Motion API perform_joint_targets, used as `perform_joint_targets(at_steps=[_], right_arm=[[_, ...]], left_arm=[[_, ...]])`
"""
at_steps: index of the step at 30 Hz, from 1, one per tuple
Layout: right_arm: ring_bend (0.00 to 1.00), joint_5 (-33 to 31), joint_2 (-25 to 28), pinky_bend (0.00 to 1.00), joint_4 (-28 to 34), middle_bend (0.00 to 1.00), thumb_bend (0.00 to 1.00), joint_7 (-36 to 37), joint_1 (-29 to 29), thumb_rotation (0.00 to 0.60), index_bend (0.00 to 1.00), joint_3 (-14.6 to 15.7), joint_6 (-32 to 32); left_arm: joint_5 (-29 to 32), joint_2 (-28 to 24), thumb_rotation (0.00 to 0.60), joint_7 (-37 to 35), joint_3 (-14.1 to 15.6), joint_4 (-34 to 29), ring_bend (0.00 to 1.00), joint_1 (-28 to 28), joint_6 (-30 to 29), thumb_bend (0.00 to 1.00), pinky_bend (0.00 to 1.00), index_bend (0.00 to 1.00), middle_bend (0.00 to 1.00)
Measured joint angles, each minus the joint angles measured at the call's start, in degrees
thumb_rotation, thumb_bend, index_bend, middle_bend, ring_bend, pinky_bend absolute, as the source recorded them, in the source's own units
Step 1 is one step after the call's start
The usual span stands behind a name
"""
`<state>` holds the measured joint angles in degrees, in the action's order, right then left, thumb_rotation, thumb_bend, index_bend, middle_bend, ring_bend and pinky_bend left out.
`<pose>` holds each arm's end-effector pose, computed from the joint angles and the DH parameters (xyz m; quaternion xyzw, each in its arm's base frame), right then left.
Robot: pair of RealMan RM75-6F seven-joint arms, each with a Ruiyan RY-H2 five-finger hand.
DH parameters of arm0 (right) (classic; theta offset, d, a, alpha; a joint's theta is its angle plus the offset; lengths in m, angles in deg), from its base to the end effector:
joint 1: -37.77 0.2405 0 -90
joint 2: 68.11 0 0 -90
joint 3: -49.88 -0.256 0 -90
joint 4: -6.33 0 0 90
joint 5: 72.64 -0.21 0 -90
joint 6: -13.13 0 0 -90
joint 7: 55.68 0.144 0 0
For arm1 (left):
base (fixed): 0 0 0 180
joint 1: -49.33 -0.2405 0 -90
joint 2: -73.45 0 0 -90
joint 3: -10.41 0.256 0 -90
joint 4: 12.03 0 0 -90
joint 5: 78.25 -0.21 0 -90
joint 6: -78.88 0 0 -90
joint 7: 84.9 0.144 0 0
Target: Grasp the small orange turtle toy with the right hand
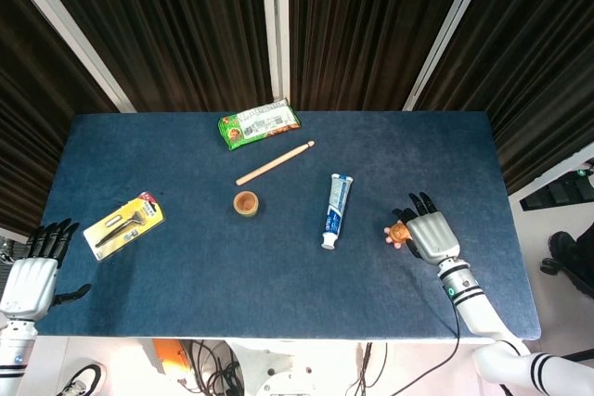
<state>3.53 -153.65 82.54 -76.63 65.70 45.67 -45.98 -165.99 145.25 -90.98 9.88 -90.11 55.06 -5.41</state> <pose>-0.2629 -0.2971 0.0095 0.7612 -0.3181 0.2698 0.4966 -0.3439 0.1804 0.1305 -0.6137 -0.3901 -0.3790 0.5723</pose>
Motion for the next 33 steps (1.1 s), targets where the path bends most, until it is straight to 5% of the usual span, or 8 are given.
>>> perform_joint_targets(at_steps=[4,8,12,17,23,25,30,33], right_arm=[[0.02,-1.45,-0.67,0.0,-0.21,0.31,0.33,-2.03,0.48,0.6,0.33,0.09,1.23],[0.14,-0.85,-1.88,0.0,-1.13,0.59,0.35,-1.58,0.64,0.6,0.73,-0.18,0.09],[0.27,2.0,-4.02,0.0,-4.21,0.77,0.38,2.1,0.48,0.6,0.96,-0.29,-3.13],[0.36,5.23,-6.73,0.0,-8.87,0.88,0.44,6.37,0.14,0.6,1.0,-0.3,-6.84],[0.37,6.08,-7.4,0.0,-10.24,0.89,0.42,7.49,-0.24,0.6,1.0,-0.27,-7.95],[0.33,6.19,-7.1,0.0,-10.22,0.81,0.36,7.52,-0.31,0.6,0.92,-0.19,-7.95],[0.02,4.94,-5.45,0.0,-8.78,0.16,0.1,6.17,-0.45,0.6,0.15,-0.25,-6.59],[0.0,3.5,-4.34,0.0,-6.84,0.0,0.03,5.0,-0.63,0.6,0.0,-0.91,-6.15]], left_arm=[[0.07,0.0,0.6,-0.25,0.01,0.18,0.0,-0.02,0.08,0.06,0.0,0.05,0.0],[0.17,0.1,0.6,-0.5,-0.01,0.42,0.0,0.0,0.2,0.06,0.0,0.05,0.0],[0.23,0.15,0.6,-0.78,0.01,0.66,0.0,0.01,0.33,0.06,0.0,0.06,0.0],[0.15,0.22,0.6,-0.99,0.01,0.84,0.0,0.01,0.26,0.06,0.0,0.06,0.0],[0.04,0.21,0.6,-0.91,0.01,0.78,0.0,-0.06,0.04,0.06,0.0,0.06,0.0],[0.02,0.18,0.6,-0.85,0.01,0.7,0.0,-0.07,0.0,0.06,0.0,0.06,0.0],[-0.02,0.12,0.6,-0.66,-0.01,0.53,0.0,-0.03,-0.01,0.06,0.0,0.06,0.0],[-0.01,0.1,0.6,-0.62,-0.04,0.48,0.0,0.01,0.04,0.06,0.0,0.06,0.0]])
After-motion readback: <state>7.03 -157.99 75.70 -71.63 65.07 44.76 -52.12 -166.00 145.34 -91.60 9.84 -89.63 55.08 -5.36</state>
